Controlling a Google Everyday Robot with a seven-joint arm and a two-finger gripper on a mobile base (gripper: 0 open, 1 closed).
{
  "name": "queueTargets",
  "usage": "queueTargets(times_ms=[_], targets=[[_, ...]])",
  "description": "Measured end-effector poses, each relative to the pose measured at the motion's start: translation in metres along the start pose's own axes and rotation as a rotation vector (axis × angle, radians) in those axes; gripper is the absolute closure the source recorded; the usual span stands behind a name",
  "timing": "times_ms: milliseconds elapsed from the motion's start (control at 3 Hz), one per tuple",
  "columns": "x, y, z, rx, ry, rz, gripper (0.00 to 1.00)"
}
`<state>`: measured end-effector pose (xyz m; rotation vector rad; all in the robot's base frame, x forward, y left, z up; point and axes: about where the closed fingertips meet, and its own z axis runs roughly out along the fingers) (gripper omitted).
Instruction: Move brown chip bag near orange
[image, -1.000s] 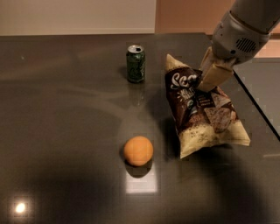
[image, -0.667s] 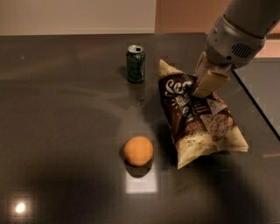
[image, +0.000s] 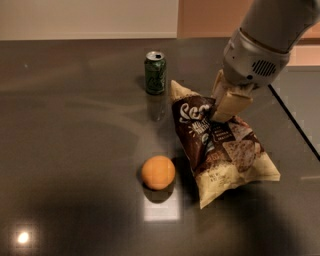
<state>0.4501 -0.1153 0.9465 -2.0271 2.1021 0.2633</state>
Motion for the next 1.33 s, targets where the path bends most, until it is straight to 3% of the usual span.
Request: queueTargets(times_ms=[667,1000,1333], targets=[[-0.0025,0.0049,0.0076,-0.028,0.016,-0.02,0.13],[-0.0062,-0.0007,0.0079,-0.005,0.004,-0.022,0.0],[-0.0093,-0.005,0.008,0.014,-0.006,-0.023,0.0]])
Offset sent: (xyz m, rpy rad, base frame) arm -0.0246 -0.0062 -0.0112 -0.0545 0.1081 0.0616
